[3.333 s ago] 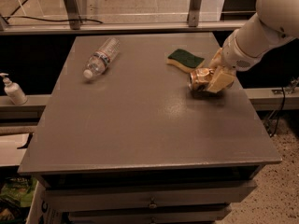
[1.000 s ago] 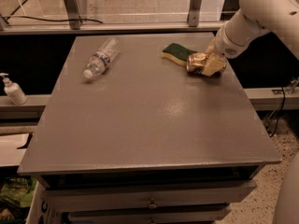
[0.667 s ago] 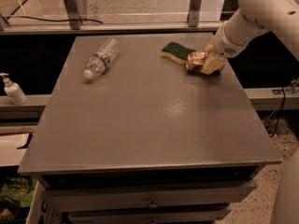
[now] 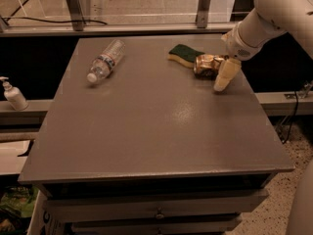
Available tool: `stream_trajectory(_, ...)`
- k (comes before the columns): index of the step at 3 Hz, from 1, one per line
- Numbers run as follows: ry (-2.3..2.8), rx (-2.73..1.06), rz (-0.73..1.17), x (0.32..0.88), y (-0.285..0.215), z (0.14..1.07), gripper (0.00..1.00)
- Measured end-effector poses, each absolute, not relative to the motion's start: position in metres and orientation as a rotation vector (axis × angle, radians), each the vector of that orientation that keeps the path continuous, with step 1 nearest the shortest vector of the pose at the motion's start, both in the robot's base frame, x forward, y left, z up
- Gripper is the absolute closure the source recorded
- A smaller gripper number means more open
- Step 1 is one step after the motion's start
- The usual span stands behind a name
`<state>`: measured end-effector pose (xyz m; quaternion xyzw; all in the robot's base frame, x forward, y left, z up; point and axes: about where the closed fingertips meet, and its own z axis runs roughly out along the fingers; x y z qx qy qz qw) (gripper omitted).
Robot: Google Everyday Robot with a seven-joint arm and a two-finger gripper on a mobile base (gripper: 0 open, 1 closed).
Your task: Move orange can near sponge
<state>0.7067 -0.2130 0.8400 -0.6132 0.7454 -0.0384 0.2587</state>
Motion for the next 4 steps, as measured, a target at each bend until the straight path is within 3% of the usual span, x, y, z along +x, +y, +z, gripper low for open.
stream_trajectory(3, 1.914, -1.366, 0.034, 0.641, -0.290, 0.891, 0.00)
stream_trajectory(4, 1.914, -1.366, 0.034, 0.641, -0.290, 0.891, 0.00)
